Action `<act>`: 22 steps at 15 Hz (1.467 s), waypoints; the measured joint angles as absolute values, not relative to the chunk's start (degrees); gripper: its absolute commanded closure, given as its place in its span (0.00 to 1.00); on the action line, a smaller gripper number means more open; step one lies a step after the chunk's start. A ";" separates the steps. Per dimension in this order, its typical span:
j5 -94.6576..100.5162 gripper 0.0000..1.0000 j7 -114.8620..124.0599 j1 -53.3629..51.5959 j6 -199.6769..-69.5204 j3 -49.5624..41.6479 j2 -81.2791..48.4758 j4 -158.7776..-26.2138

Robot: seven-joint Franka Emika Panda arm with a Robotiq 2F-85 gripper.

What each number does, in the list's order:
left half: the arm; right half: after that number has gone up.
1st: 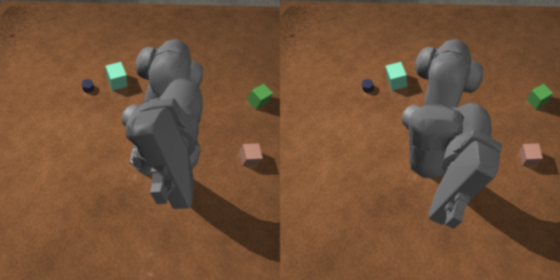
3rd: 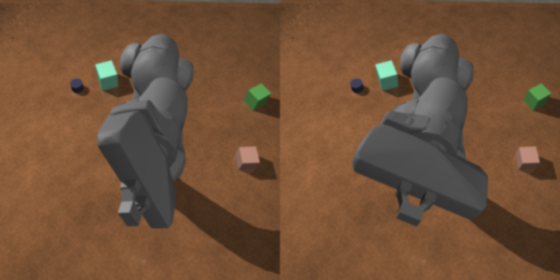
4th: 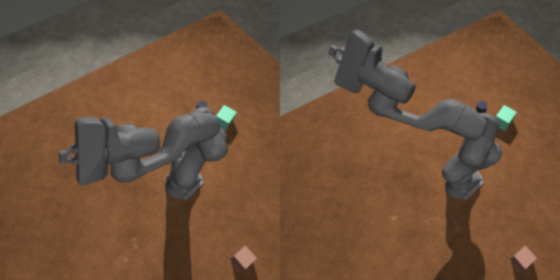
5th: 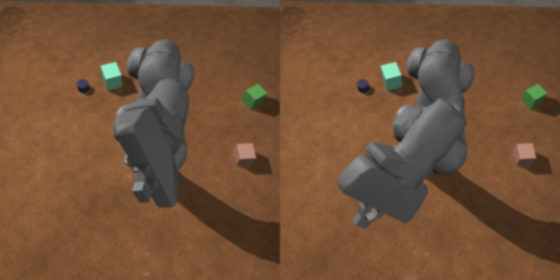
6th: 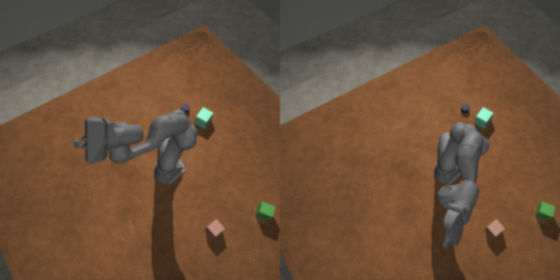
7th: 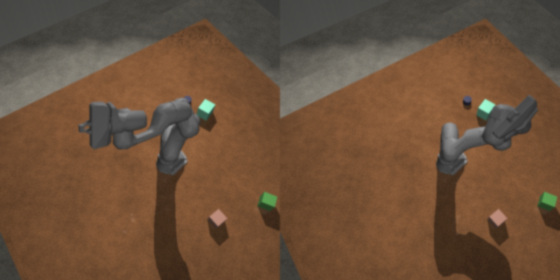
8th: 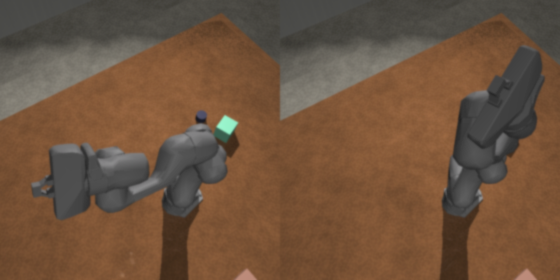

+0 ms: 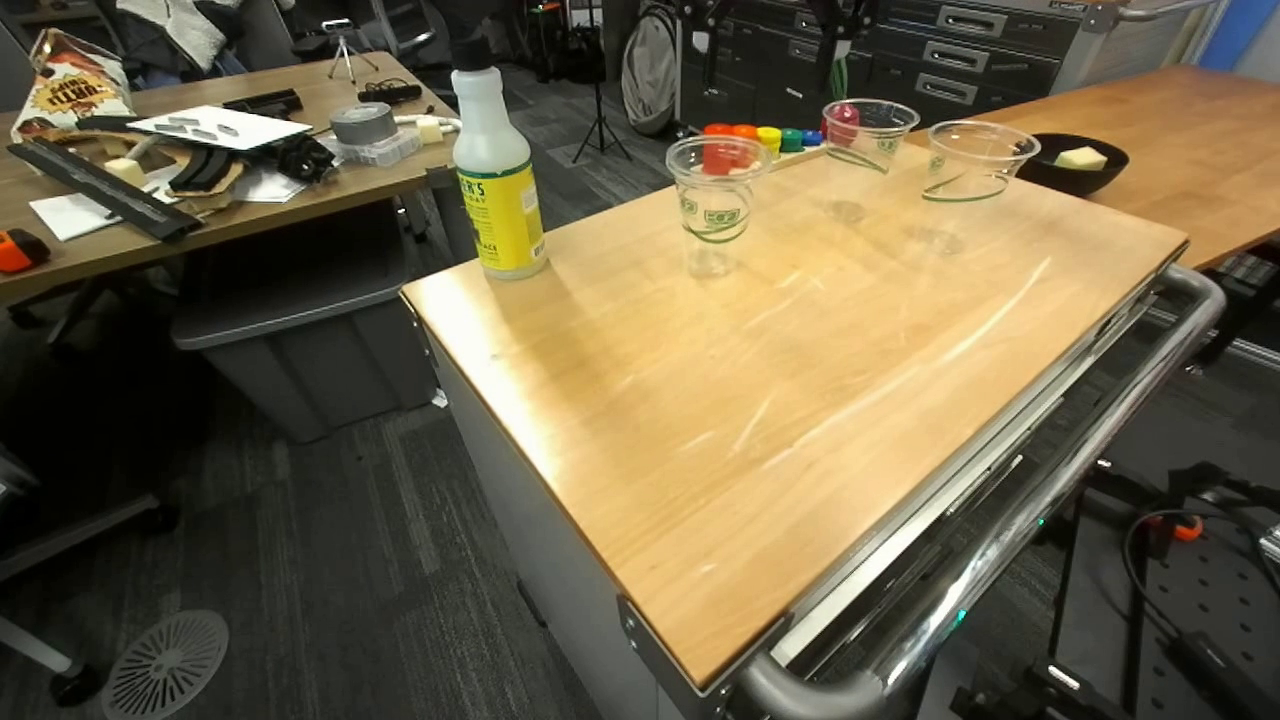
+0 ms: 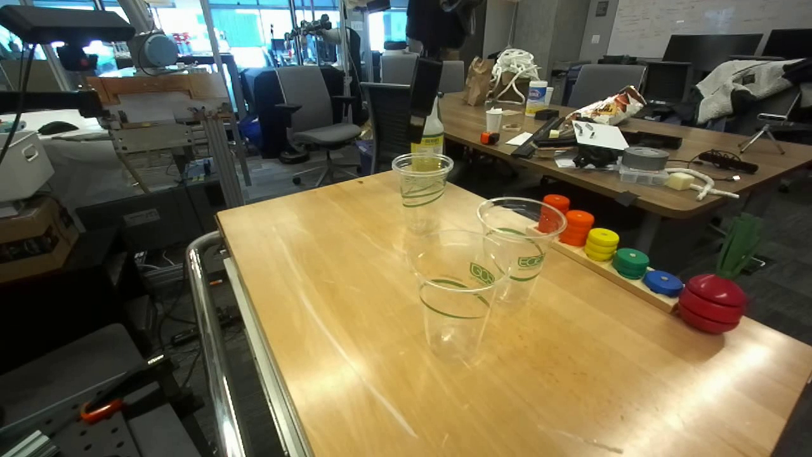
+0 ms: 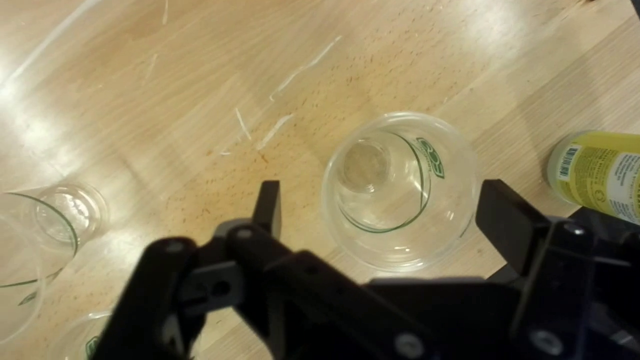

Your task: Stack the cups into the front right cup

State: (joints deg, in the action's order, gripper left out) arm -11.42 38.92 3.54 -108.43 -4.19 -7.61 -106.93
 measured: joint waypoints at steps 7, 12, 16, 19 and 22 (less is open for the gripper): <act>-9.28 0.20 42.59 3.16 -108.29 -4.19 -12.28 -106.86; -9.28 0.58 44.05 3.02 -107.97 -4.19 -14.49 -106.83; -9.46 0.89 46.11 3.02 -107.97 -4.26 -14.81 -106.64; -9.76 1.00 48.54 3.05 -107.98 -4.66 -14.81 -106.45; -11.12 0.99 50.00 3.26 -108.01 -5.11 -14.52 -105.88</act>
